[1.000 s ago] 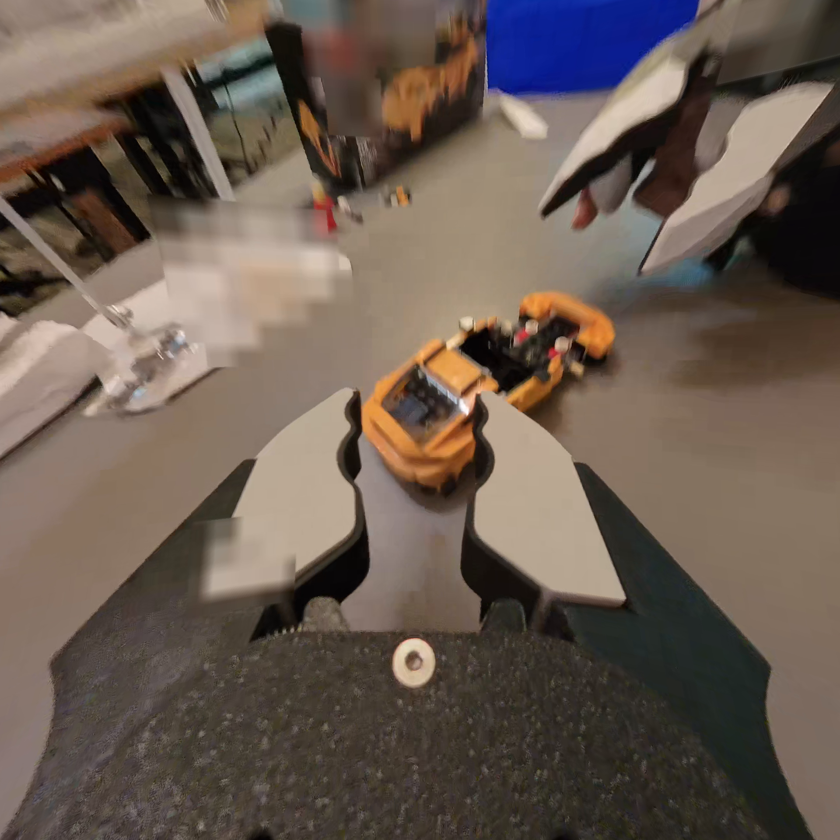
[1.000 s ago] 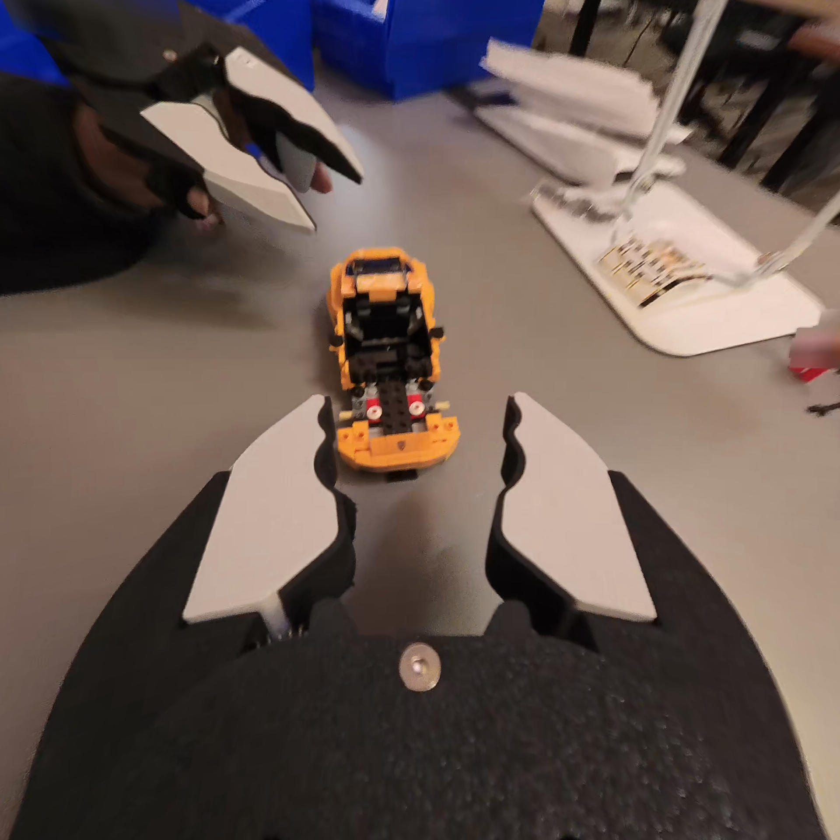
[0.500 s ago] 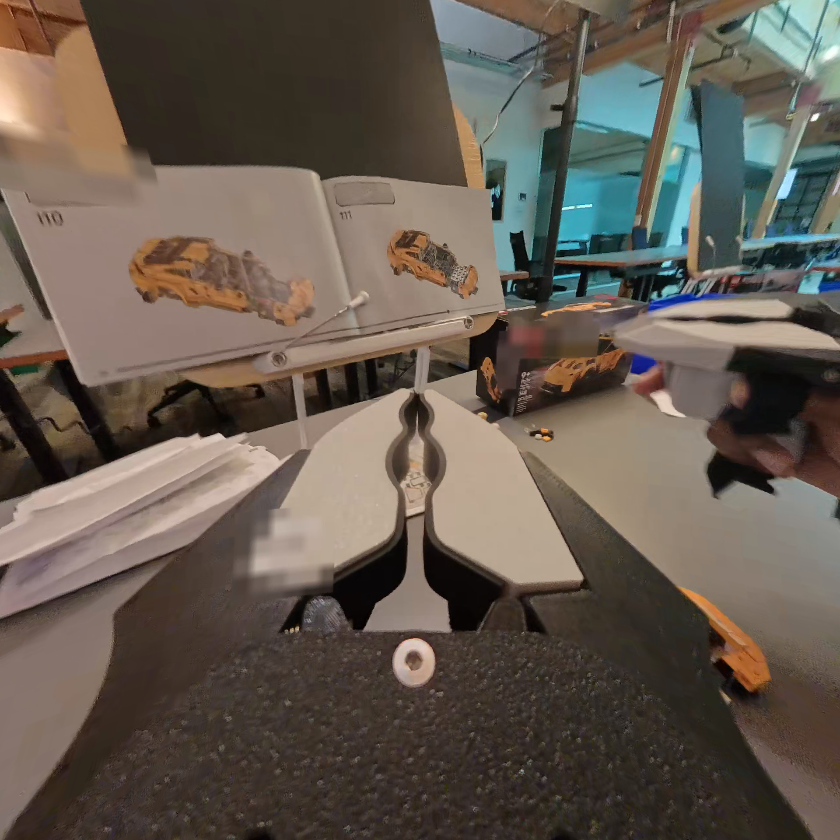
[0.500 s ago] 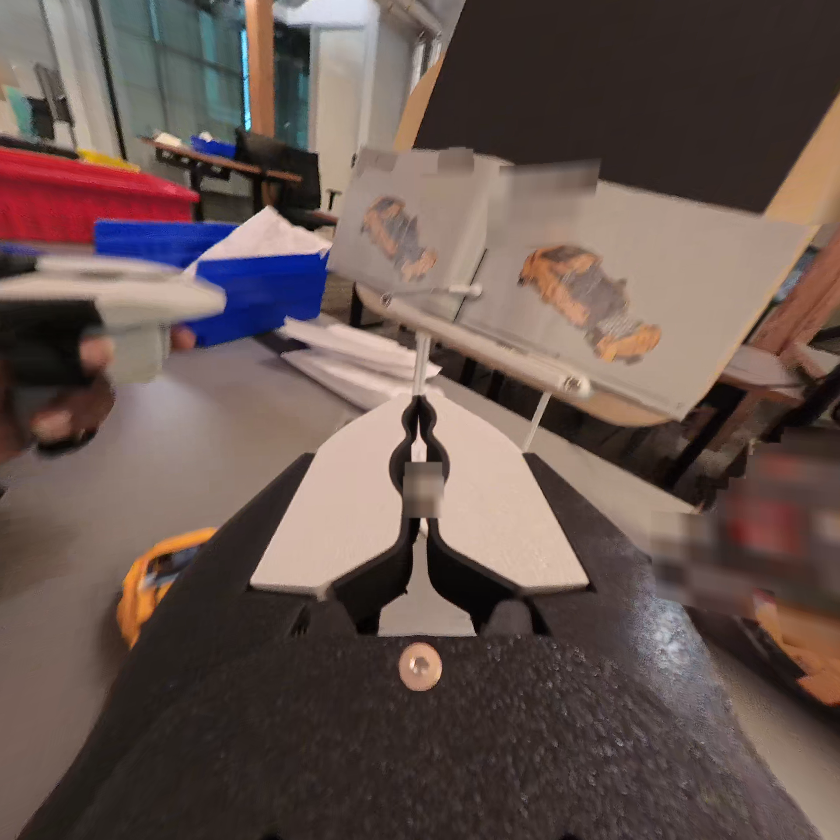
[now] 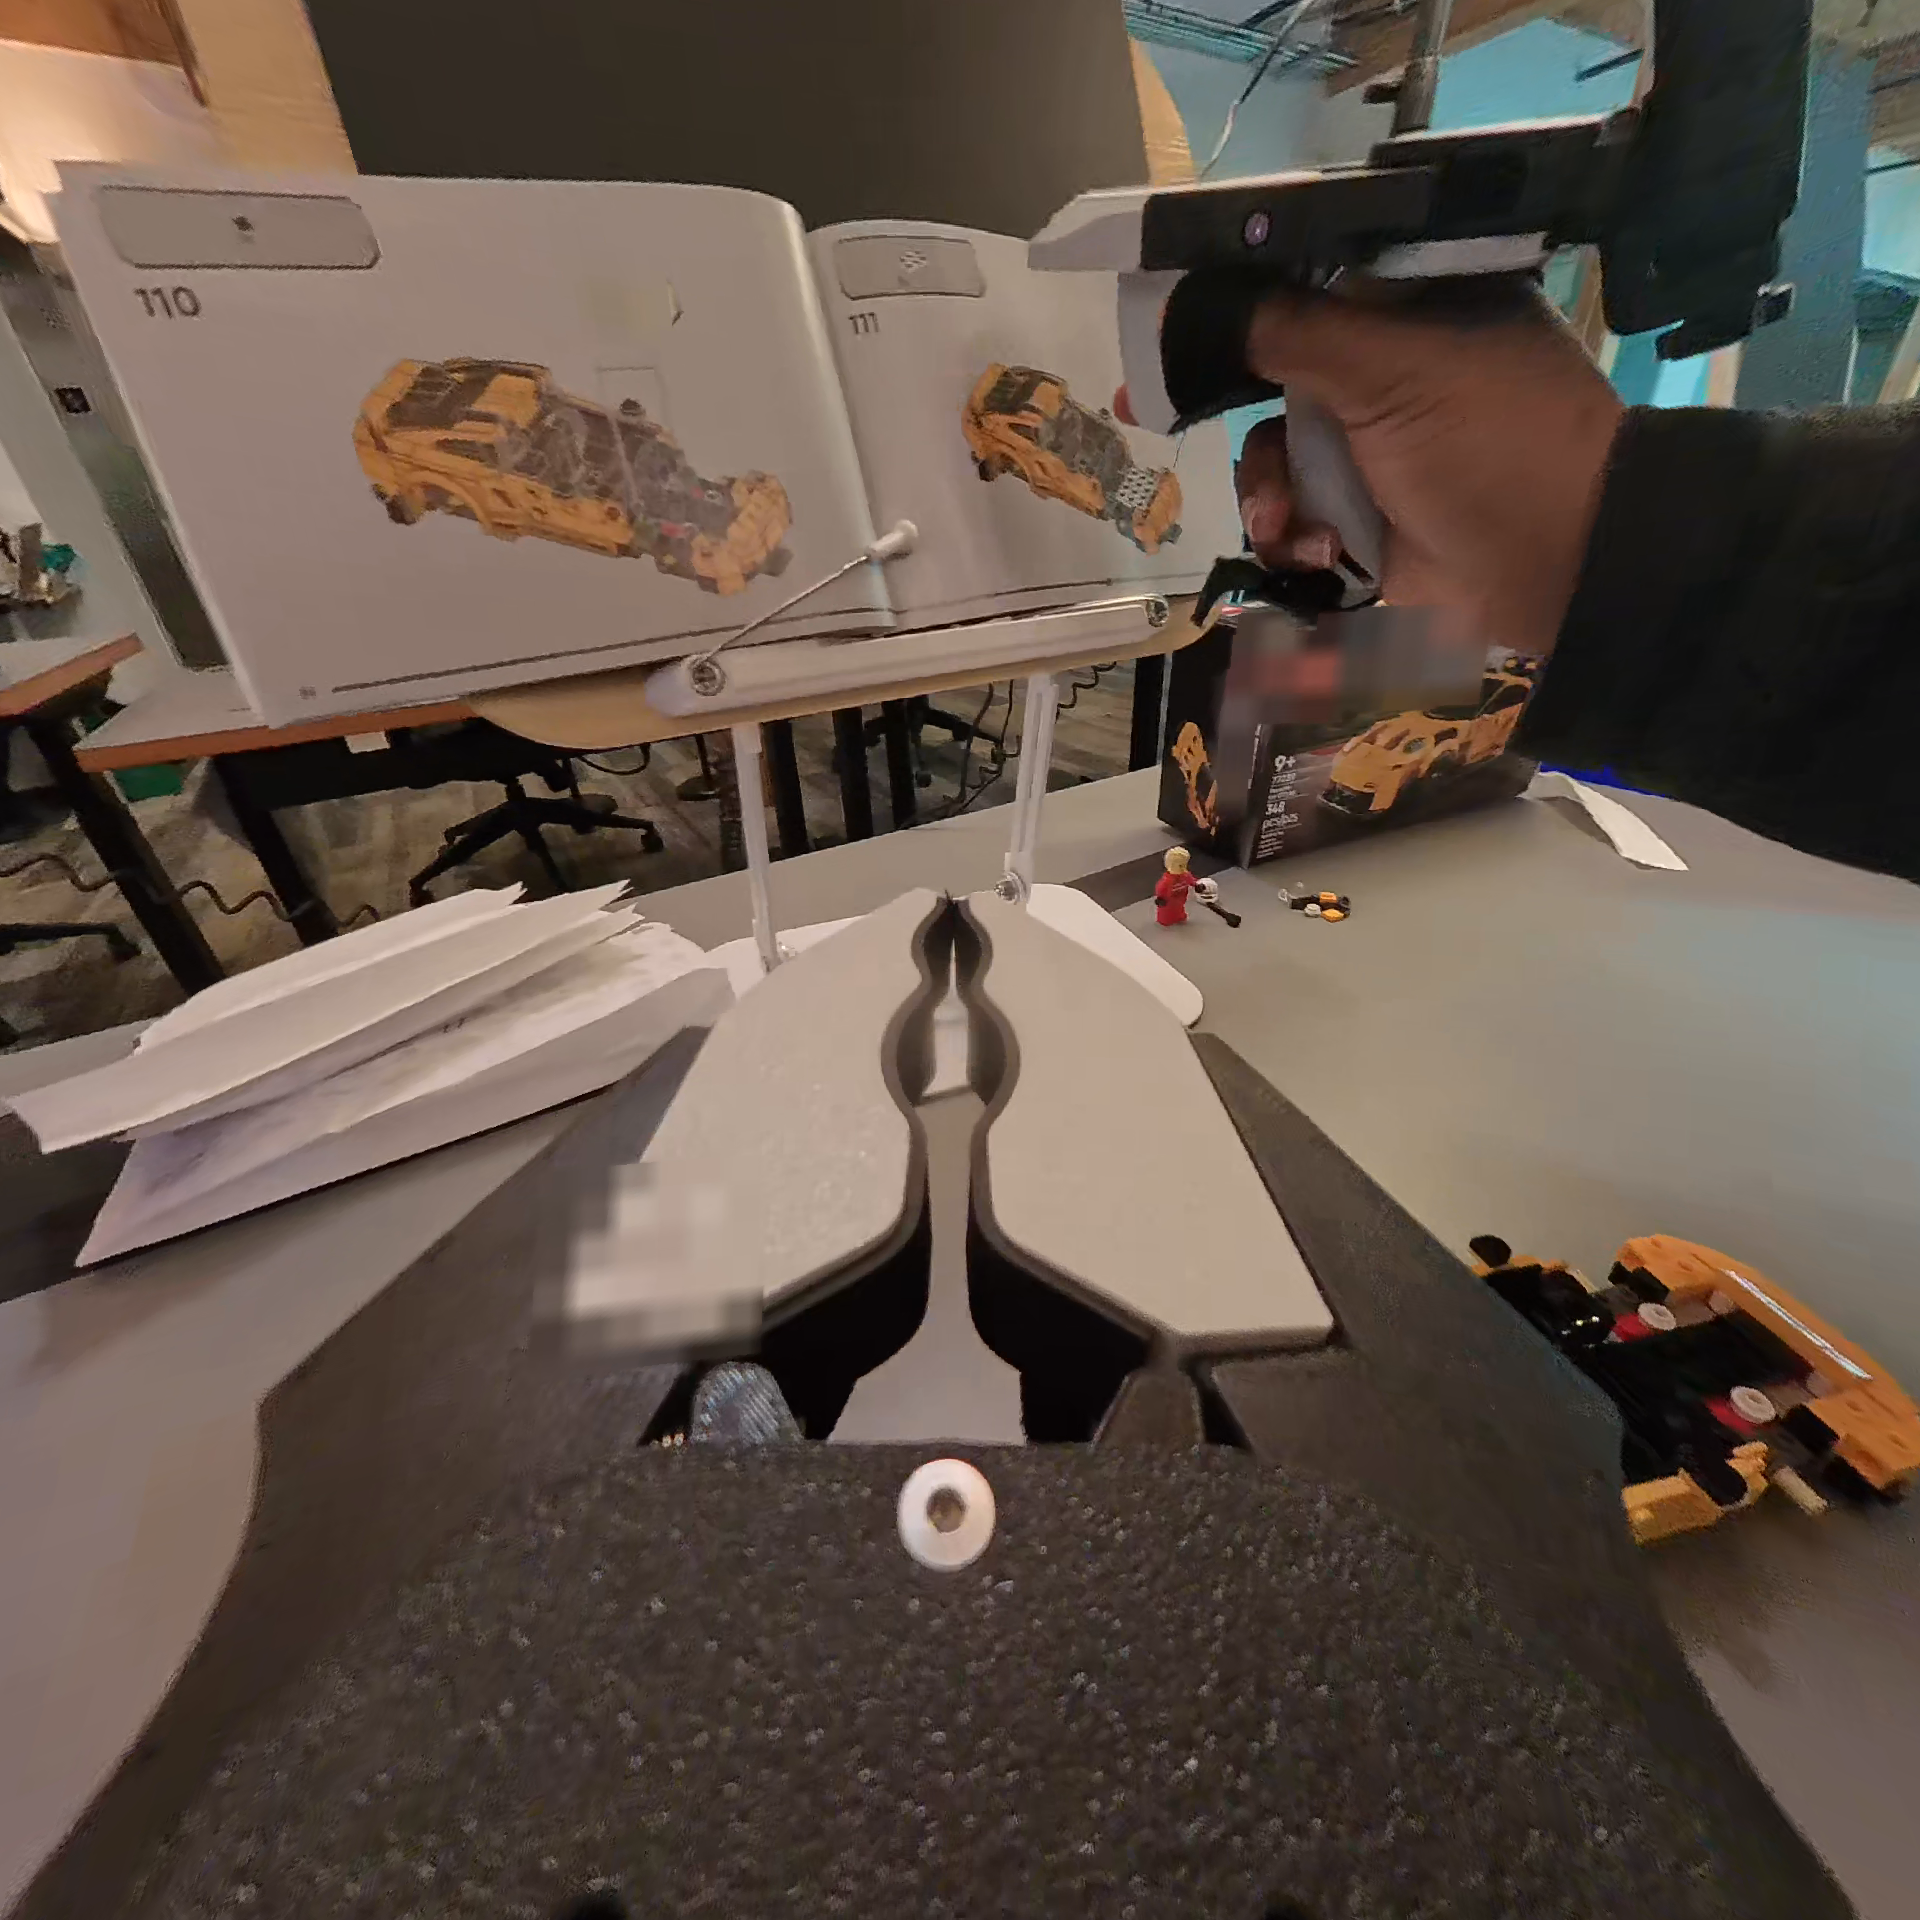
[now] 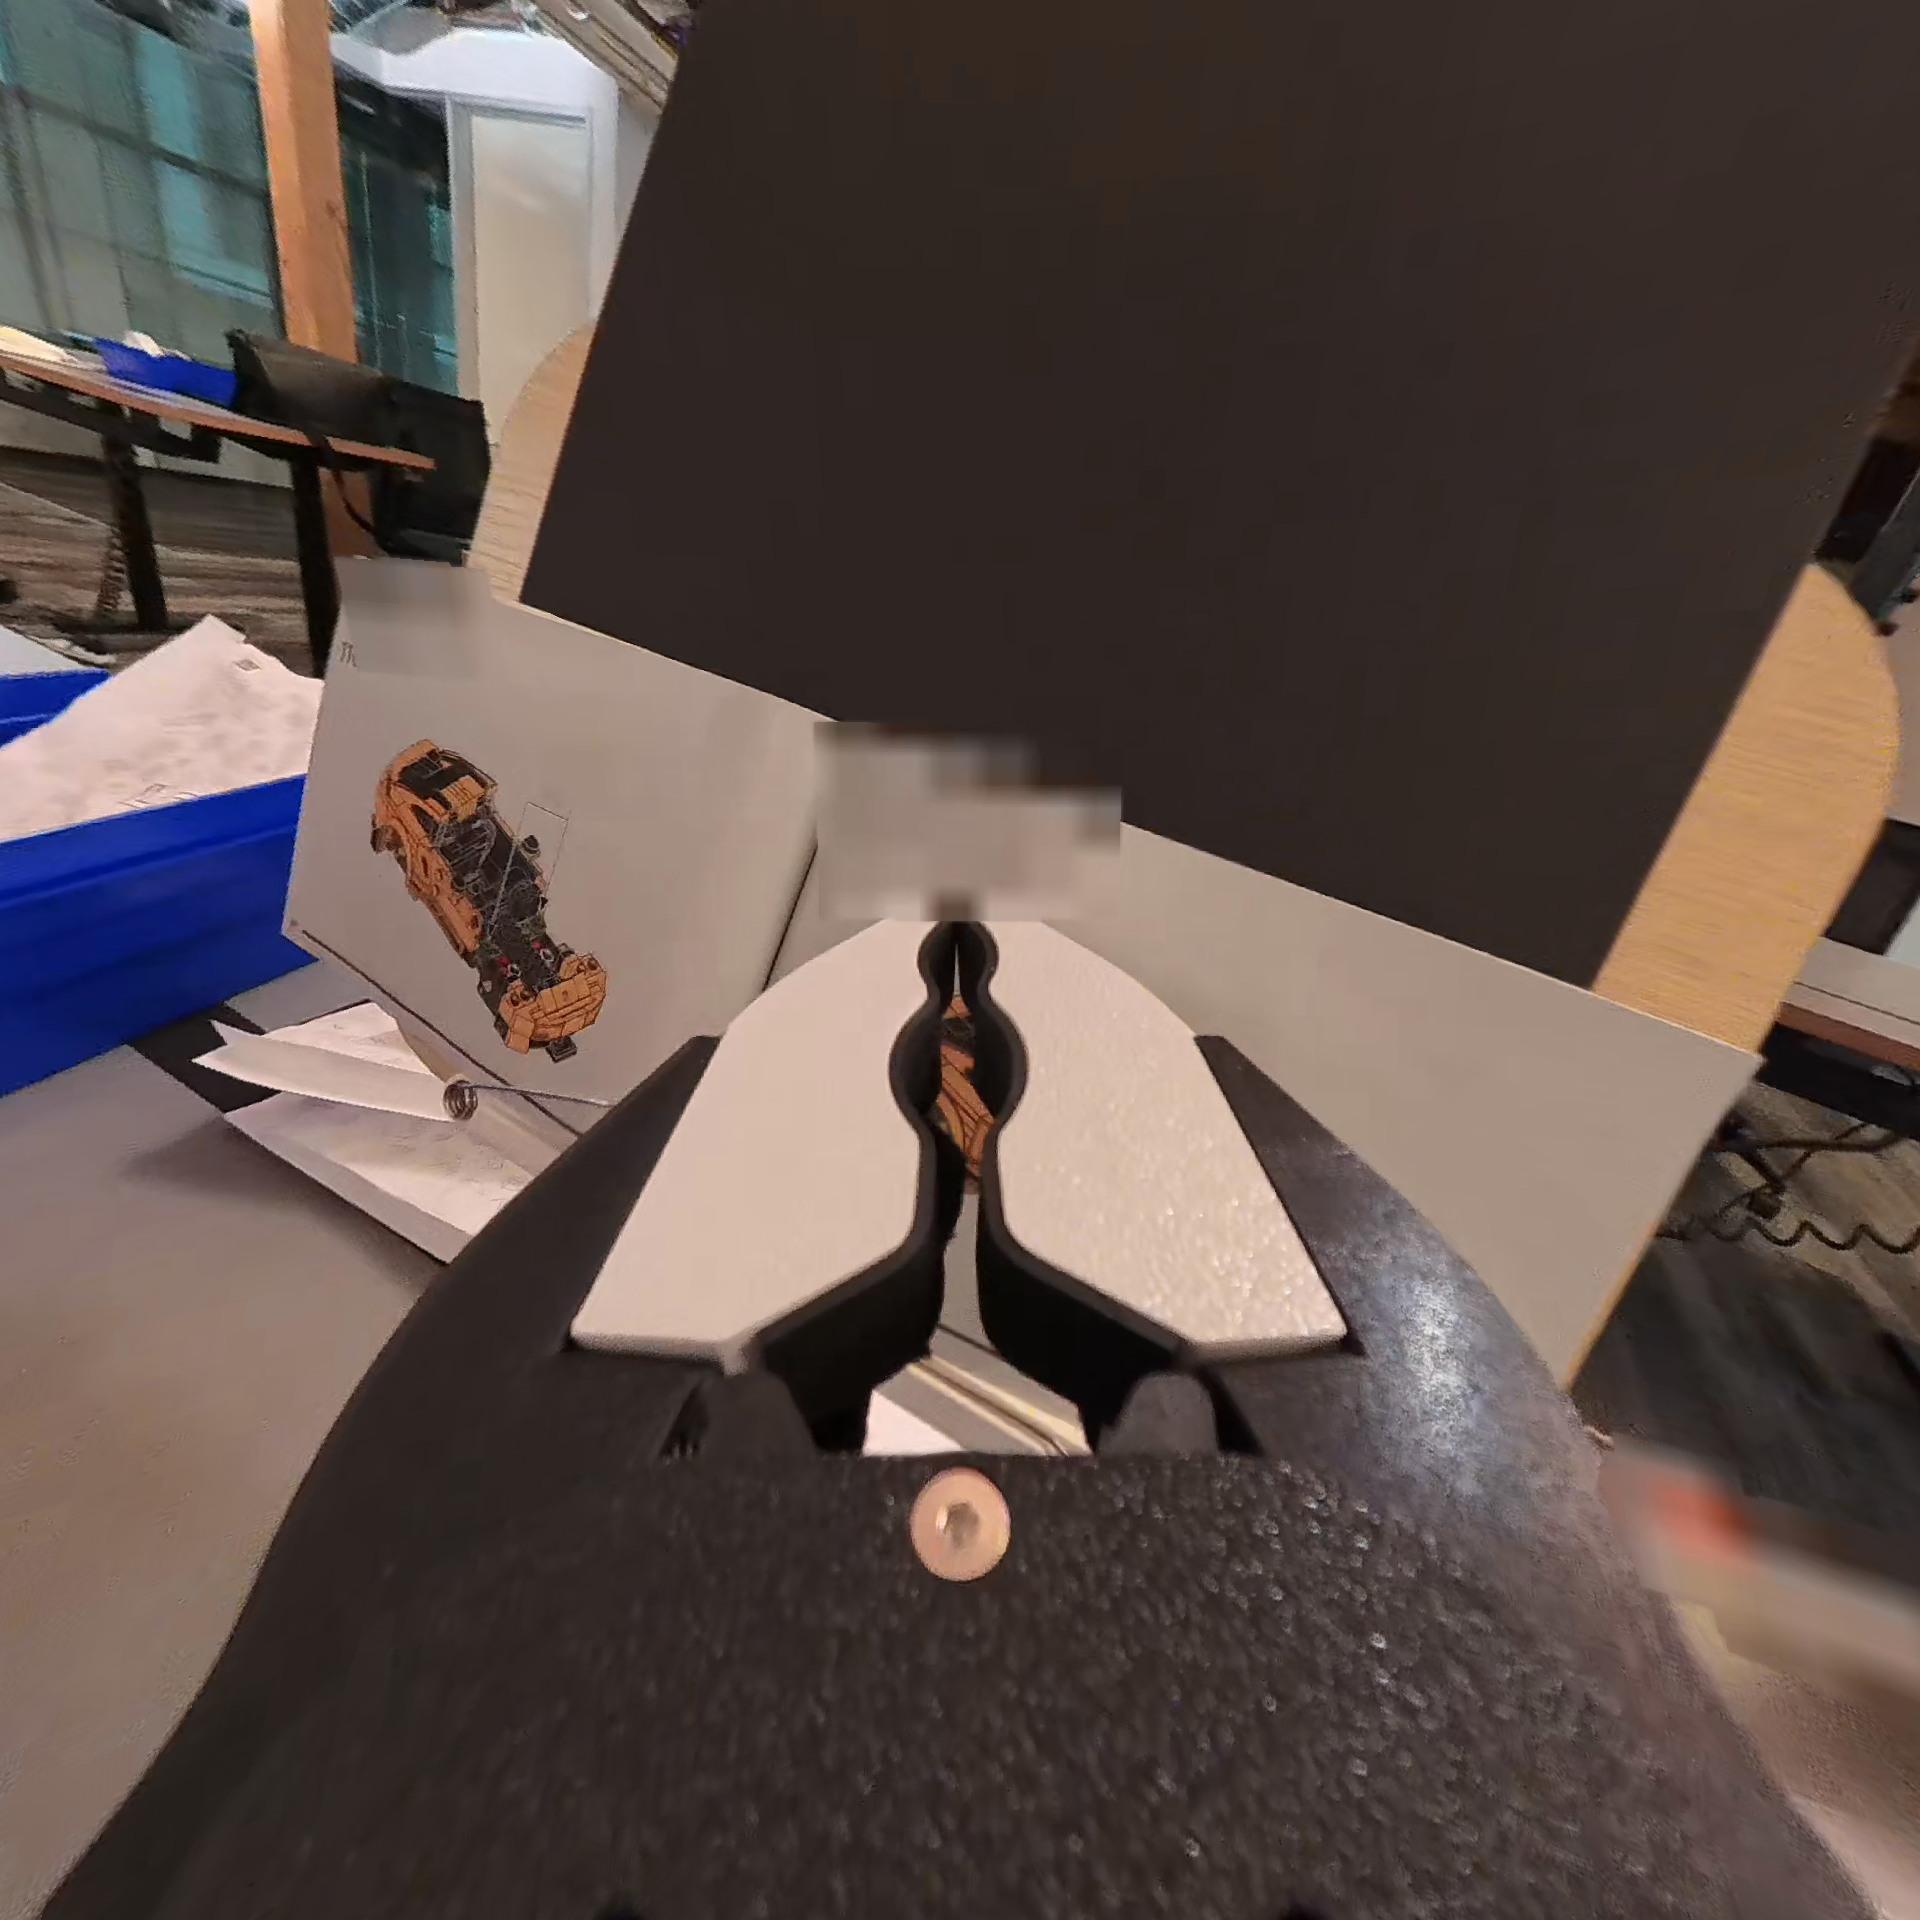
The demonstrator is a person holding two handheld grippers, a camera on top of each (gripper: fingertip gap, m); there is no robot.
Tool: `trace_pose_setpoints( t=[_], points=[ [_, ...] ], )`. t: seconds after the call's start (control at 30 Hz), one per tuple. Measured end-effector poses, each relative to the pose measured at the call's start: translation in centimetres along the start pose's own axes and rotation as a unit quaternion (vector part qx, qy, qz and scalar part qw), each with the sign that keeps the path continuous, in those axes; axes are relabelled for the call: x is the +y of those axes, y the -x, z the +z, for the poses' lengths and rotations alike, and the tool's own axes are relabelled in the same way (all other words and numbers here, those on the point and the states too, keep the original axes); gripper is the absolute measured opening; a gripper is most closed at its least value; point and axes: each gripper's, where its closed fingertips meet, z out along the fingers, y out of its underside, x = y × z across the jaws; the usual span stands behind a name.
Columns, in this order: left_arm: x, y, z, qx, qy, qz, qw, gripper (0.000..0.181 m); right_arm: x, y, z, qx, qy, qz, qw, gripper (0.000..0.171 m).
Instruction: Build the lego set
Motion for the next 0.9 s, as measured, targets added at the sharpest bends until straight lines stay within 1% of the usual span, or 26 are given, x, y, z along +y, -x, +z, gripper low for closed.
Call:
trace_pose_setpoints(
  t=[0.2,0.33,0.63,0.9],
  points=[
    [0.6,0.4,0.2,0.004,0.009,-0.013,1.000,0.000,0.7,1.1,1.1,-0.010,-0.003,0.000,1.000,0.000],
    [1.0,0.1,0.3,0.005,0.014,-0.003,1.000,0.000,0.8,1.2,1.5,-0.012,0.001,-0.004,1.000,0.000],
    [1.4,-0.2,0.4,0.008,0.021,0.015,1.000,0.000,-0.3,1.1,2.1,-0.008,0.007,-0.028,1.000,0.001],
    [1.4,-0.4,0.4,0.010,0.021,0.023,0.999,0.000,-0.2,0.8,2.1,-0.003,0.018,-0.041,0.999,0.002]
  ],
)
